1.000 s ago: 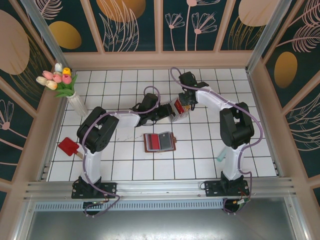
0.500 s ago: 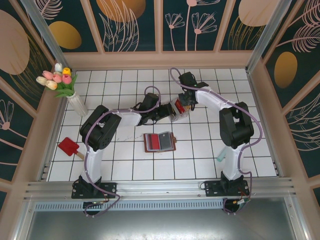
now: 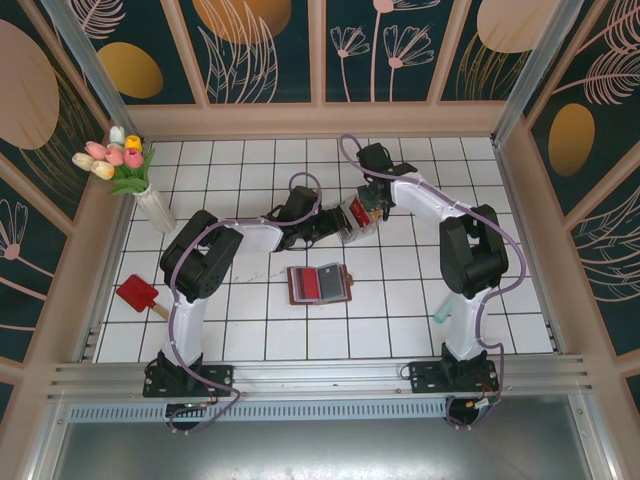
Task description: Put the credit cards into the card holder
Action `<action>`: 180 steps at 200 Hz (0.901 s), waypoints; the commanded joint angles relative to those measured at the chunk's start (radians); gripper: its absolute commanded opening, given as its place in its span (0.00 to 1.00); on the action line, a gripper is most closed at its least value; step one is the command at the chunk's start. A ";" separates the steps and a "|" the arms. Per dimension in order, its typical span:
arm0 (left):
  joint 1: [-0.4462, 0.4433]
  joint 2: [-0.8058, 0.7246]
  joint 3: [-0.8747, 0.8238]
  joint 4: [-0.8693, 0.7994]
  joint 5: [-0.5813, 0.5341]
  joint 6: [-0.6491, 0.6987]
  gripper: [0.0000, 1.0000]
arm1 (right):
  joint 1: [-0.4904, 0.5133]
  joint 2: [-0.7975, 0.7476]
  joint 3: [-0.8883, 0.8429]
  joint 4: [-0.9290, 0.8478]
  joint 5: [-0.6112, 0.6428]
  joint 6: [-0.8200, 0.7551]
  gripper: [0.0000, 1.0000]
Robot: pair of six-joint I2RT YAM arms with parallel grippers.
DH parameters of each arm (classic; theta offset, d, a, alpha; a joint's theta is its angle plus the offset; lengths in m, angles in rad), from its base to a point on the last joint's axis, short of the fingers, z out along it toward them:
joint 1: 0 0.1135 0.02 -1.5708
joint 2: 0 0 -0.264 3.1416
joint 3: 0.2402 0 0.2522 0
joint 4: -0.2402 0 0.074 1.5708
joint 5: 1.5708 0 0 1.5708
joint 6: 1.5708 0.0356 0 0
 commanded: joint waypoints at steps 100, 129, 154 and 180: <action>0.001 0.020 -0.023 -0.034 -0.001 0.003 0.50 | 0.000 0.019 -0.004 0.017 -0.016 -0.004 0.39; 0.001 0.021 -0.025 -0.037 -0.004 0.004 0.50 | -0.004 0.045 -0.012 0.020 -0.016 -0.007 0.40; 0.000 0.022 -0.025 -0.040 -0.005 0.005 0.49 | -0.010 0.053 -0.030 0.033 -0.047 -0.003 0.40; 0.001 0.021 -0.026 -0.044 -0.007 0.007 0.49 | -0.008 0.055 -0.023 0.021 -0.010 0.003 0.39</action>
